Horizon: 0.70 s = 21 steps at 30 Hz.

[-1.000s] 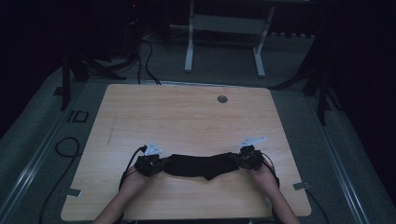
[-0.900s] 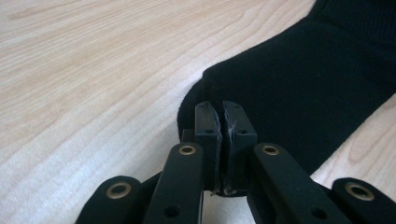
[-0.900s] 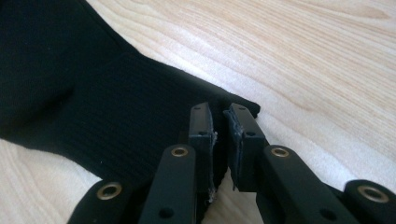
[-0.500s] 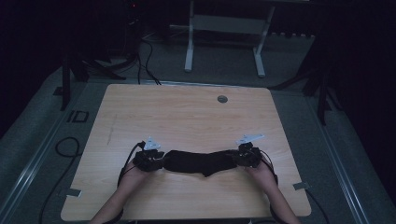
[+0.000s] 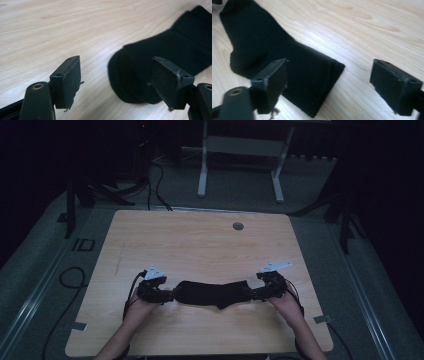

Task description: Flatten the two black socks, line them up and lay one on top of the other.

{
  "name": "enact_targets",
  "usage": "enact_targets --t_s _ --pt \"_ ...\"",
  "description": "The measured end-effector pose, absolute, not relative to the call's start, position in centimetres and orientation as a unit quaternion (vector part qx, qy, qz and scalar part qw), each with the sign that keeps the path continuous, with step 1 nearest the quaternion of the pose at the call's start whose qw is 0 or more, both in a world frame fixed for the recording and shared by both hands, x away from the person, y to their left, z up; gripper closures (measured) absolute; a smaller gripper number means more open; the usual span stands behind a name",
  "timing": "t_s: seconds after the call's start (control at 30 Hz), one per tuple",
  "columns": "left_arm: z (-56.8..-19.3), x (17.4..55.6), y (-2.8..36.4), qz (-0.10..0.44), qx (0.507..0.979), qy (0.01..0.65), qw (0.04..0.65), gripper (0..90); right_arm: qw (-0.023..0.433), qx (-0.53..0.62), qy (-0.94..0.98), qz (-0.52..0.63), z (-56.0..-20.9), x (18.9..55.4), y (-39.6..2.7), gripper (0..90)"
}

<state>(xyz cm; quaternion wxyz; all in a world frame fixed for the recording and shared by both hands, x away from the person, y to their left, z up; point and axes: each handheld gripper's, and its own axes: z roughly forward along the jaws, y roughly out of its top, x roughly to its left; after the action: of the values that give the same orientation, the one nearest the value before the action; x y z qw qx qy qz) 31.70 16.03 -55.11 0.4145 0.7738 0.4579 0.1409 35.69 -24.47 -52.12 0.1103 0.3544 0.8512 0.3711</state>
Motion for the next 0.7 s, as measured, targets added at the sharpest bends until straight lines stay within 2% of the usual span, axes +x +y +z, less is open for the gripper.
enact_targets --t_s 0.17,0.3,0.43,0.7 --pt "-55.3 31.7 16.8 0.145 0.761 0.475 0.416 25.6 0.109 0.356 0.849 0.375 -52.0 35.5 -25.0 13.5" --pt "-55.5 31.1 17.1 0.162 0.757 0.471 0.422 16.0 0.115 0.356 0.846 0.381 -52.2 35.3 -25.6 13.4" --pt "-55.7 30.4 17.6 0.172 0.756 0.465 0.428 10.5 0.125 0.37 0.833 0.392 -52.6 35.2 -26.5 13.4" --pt "-56.1 29.3 19.6 0.176 0.744 0.472 0.439 8.6 0.144 0.393 0.823 0.384 -53.7 34.9 -28.6 13.3"
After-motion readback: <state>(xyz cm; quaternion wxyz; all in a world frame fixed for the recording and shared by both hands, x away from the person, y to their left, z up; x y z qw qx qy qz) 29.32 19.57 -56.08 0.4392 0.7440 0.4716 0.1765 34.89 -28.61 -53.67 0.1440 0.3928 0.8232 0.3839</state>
